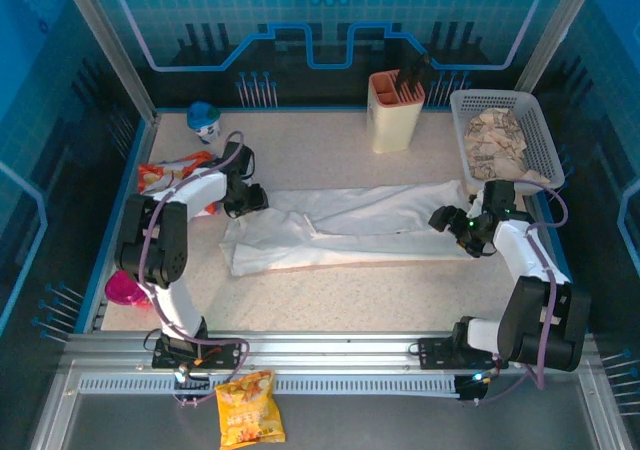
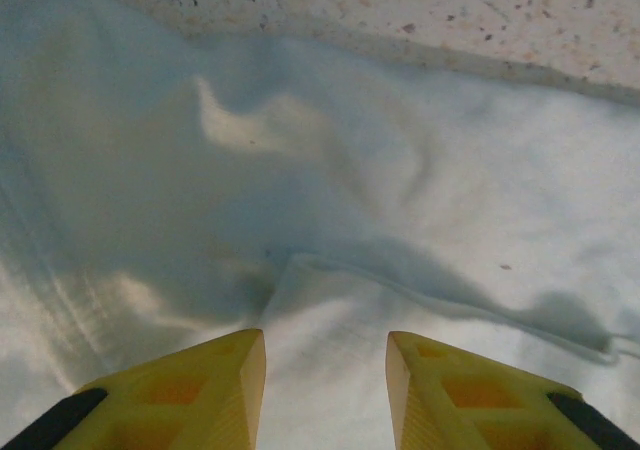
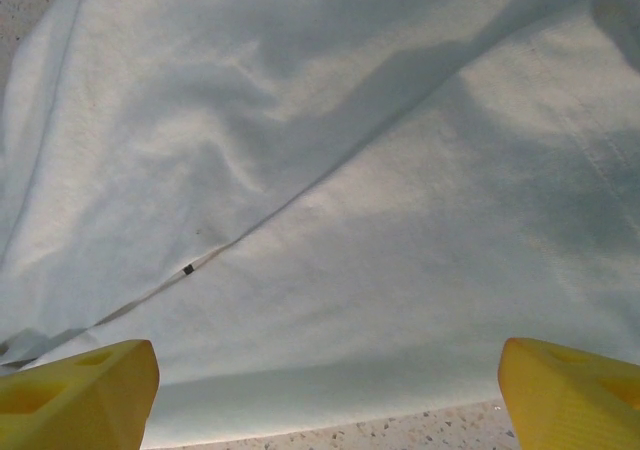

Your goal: Fold and stack the t-shirts

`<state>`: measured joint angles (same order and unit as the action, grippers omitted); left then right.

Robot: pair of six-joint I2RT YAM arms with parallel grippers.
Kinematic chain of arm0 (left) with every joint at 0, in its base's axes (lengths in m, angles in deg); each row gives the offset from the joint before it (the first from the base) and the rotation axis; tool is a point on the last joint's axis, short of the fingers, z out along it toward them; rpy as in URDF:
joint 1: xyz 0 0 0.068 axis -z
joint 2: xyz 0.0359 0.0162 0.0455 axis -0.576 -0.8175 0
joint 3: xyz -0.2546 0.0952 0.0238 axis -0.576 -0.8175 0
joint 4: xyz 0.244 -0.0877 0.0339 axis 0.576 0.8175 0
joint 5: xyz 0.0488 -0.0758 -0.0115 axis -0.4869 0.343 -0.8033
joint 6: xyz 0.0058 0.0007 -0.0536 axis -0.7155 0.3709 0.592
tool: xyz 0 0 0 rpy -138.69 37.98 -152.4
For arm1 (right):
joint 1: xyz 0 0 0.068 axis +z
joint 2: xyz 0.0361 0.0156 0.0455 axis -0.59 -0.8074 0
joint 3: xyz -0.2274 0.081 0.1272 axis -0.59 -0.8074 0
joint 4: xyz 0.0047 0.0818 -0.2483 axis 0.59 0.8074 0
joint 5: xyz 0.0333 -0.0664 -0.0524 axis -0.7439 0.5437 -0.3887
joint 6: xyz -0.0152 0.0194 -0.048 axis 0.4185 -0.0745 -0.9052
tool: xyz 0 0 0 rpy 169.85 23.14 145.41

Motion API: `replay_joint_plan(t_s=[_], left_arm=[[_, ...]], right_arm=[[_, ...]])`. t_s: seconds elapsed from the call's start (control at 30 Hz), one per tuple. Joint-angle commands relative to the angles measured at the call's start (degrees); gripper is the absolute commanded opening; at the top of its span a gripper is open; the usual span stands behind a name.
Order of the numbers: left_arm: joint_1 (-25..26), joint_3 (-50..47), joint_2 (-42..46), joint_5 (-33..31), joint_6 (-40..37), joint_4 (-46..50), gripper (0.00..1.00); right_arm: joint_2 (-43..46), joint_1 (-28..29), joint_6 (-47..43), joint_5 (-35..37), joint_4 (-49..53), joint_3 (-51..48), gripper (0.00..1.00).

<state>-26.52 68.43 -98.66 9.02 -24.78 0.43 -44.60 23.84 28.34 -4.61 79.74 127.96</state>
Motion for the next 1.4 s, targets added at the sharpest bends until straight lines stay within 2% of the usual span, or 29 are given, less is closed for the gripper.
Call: replay_joint_plan(t_s=[0.0, 0.07, 0.2, 0.33, 0.57, 0.77, 1.0, 1.37], left_arm=[[-0.47, -0.03, -1.28, -2.43, -2.77, -1.14, 0.39], [-0.47, -0.40, -1.45, -2.75, -3.04, -2.12, 0.42], [-0.47, -0.92, -1.79, -2.95, -3.55, -3.52, 0.41], [-0.47, -0.93, -2.65, -1.83, -3.21, -4.33, 0.31], [-0.47, -0.93, -2.81, -1.32, -2.72, -4.66, 0.20], [-0.47, -0.36, -2.04, -2.78, -2.24, -3.12, 0.00], [-0.49, -0.03, 3.78, -4.64, -2.21, -1.58, 0.00], [-0.56, 2.70, 5.62, -7.00, -4.08, 0.82, 0.00]], right_arm=[[-0.36, 0.76, -1.14, -1.04, 0.62, 1.71, 0.89], [-0.37, 0.77, -1.22, -0.80, 0.58, 1.61, 0.89], [-0.87, 0.71, -1.12, -1.47, 0.28, 1.72, 0.89], [-1.21, 0.72, -1.03, -1.54, 0.17, 1.81, 0.89], [-1.22, 0.72, -1.03, -1.42, 0.28, 2.12, 0.89], [-1.51, 0.72, -1.03, -1.42, 0.27, 2.08, 0.89], [-1.50, 0.63, -1.18, -1.41, 0.24, 1.83, 0.89], [-1.19, 0.59, -1.37, -1.32, 0.46, 1.69, 0.88]])
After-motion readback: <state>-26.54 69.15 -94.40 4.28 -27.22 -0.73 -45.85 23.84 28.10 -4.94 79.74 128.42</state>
